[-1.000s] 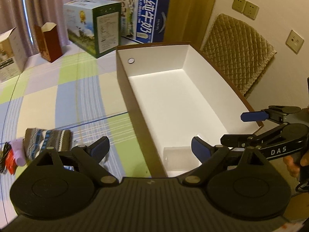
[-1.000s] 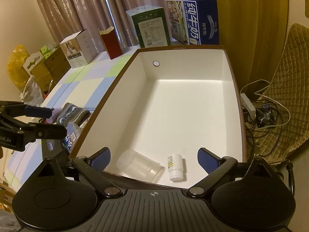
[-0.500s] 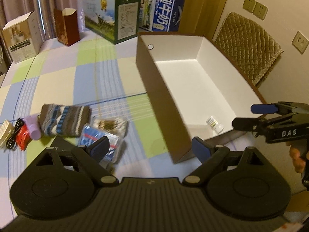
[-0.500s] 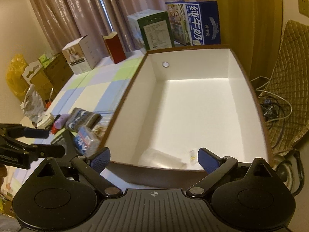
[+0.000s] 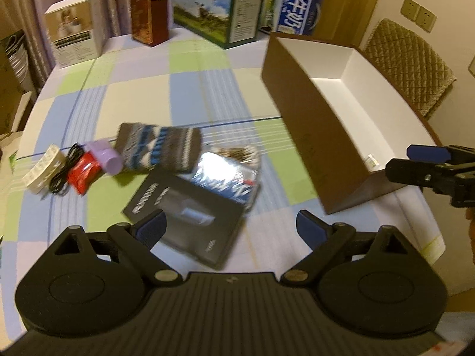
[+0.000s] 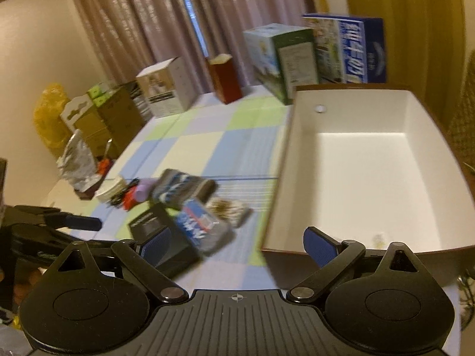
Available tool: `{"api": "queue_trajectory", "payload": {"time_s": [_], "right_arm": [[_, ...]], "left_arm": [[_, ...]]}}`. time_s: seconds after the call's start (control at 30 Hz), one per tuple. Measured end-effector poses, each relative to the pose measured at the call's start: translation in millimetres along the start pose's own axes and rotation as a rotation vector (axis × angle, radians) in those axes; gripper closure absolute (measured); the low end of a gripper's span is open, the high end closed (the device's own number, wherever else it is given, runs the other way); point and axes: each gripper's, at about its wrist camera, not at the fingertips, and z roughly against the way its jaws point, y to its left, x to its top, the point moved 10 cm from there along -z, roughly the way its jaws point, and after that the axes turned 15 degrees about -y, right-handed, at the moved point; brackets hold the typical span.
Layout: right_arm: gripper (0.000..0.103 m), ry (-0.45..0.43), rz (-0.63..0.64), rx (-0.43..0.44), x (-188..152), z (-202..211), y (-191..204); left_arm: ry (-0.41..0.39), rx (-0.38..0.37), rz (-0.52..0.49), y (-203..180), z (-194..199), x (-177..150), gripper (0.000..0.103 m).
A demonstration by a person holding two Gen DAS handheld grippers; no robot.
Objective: Organize objects
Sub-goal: 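Move the right tool back to the black FLYCO shaver box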
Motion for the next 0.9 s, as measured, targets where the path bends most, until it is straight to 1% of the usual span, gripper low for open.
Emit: {"api": "queue_trajectory", "payload": {"time_s": [0.07,0.13,0.17,0.2,0.23,0.3,0.37,0.43,0.57,0.7,0.83,0.9], "right_arm": [[0.025,0.011,0.012,0.029,-6,-7,14],[0.031,0.025,0.011,0.049,-13,-14,26],[0.038,0.032,0.012,0.061,-17,-19,31],[0.042,0.046,0.012,0.075,-22,-24,37],[0.043,0.058,0.009,0.085,-26,-30,41],[0.051,0.081,0.003,0.101,-35,-41,48],[0.054,0.108,-0.001,0.103,-45,-54,51],[0.054,0.12,-0.011,0.105,-51,-64,52],[0.053,0.133,-0.023,0.12,-56,-80,57],[0.039,0.141,0.007,0.138,-60,-99,65],[0.034,0.161,0.045,0.162,-65,-122,75],[0.029,0.171,0.065,0.17,-69,-136,80]], "left_arm": [[0.005,0.012,0.005,10,2,-4,0.011],[0.01,0.017,0.017,18,3,-7,0.011],[0.012,0.021,0.022,23,3,-9,0.011],[0.014,0.027,0.026,26,4,-11,0.011],[0.016,0.032,0.03,30,5,-13,0.011],[0.018,0.044,0.041,38,6,-15,0.011],[0.018,0.058,0.052,47,8,-18,0.011],[0.02,0.078,0.066,58,9,-21,0.011],[0.038,0.141,0.103,88,11,-31,0.011],[0.056,0.203,0.144,122,15,-45,0.011],[0.056,0.251,0.167,151,23,-54,0.011],[0.057,0.266,0.179,162,25,-57,0.011]]}}
